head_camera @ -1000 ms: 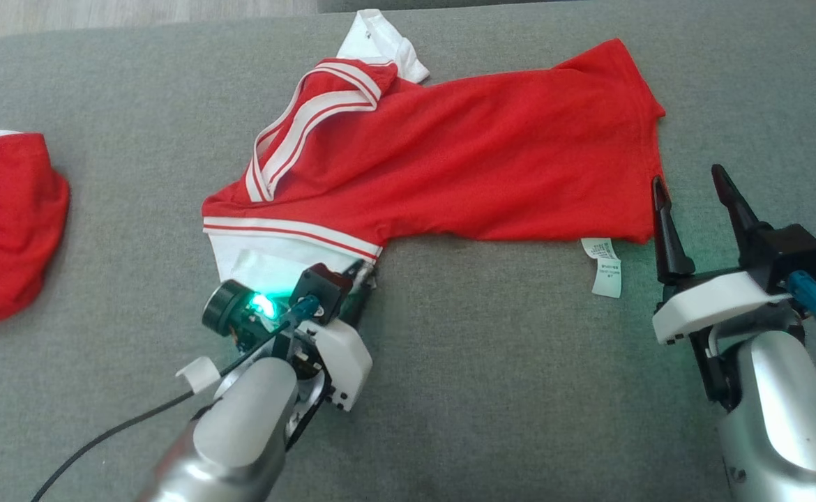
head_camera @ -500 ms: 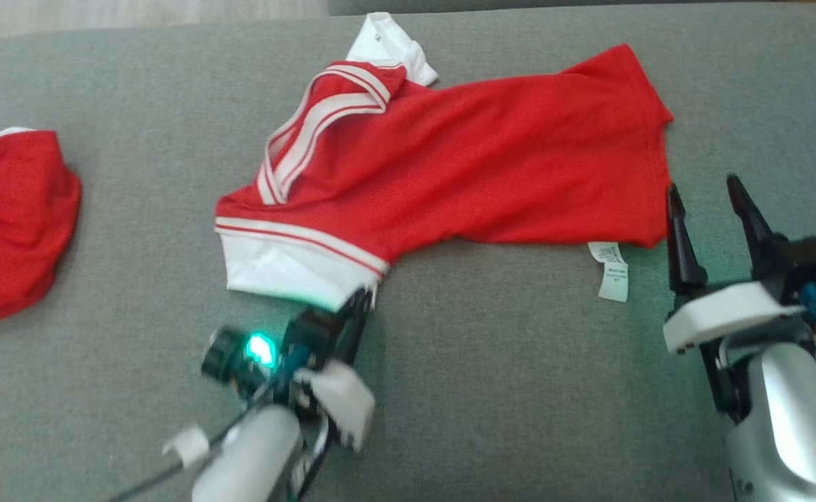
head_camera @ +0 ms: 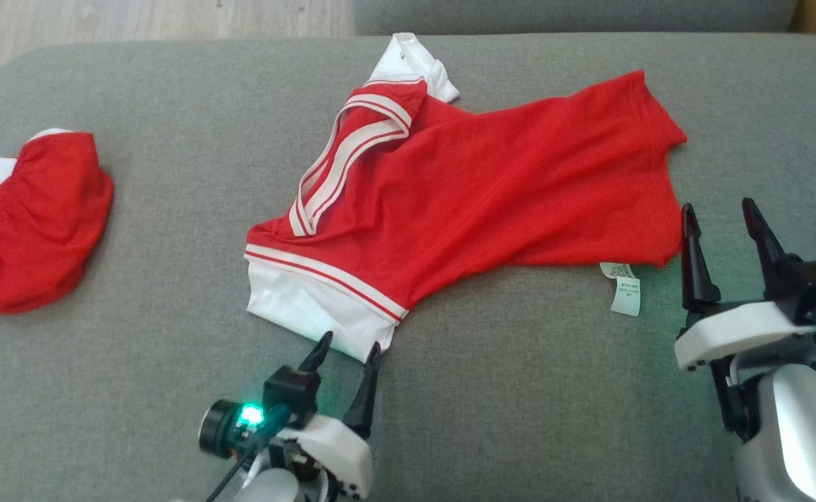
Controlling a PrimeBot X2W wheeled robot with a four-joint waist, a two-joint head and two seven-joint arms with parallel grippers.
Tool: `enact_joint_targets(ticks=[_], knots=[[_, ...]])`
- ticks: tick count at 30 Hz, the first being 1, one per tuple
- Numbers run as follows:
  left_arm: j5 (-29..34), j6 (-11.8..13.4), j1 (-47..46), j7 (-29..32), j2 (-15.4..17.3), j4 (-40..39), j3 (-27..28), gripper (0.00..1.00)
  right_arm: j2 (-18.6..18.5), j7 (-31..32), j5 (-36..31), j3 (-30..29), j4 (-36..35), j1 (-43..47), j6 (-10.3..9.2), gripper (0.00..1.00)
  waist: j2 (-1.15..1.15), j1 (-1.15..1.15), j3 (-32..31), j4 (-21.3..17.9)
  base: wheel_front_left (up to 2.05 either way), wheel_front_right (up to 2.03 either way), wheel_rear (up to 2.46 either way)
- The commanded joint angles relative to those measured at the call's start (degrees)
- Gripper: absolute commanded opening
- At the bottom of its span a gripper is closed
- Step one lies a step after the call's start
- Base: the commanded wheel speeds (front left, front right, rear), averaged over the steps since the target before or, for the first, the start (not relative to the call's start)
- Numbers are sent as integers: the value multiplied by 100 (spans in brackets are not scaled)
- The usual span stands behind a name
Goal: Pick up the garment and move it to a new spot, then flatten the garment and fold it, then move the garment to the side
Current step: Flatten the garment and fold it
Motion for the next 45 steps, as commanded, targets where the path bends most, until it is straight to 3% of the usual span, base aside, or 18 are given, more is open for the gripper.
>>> enact_joint_targets(ticks=[1,10,23,39,45], knots=[[-55,63,-6,-173,40,-243,261,100,43,-11,-41,76,-238,53,41,100,0,0,-43,15,0,0,0],[-373,337,273,-902,294,-827,926,100,99,-27,4,-36,-521,413,41,100,0,0,-432,24,0,0,0],[-879,368,798,-1104,410,-925,1433,100,120,-90,489,-10,-639,1238,41,100,0,0,-893,-101,0,0,0],[-911,382,812,-1159,448,-926,1477,100,121,-143,523,168,-535,1221,41,100,0,0,-791,-147,0,0,0],[-860,378,516,-922,441,-795,1355,100,121,-141,485,193,-567,1123,41,100,0,0,-638,-161,0,0,0]])
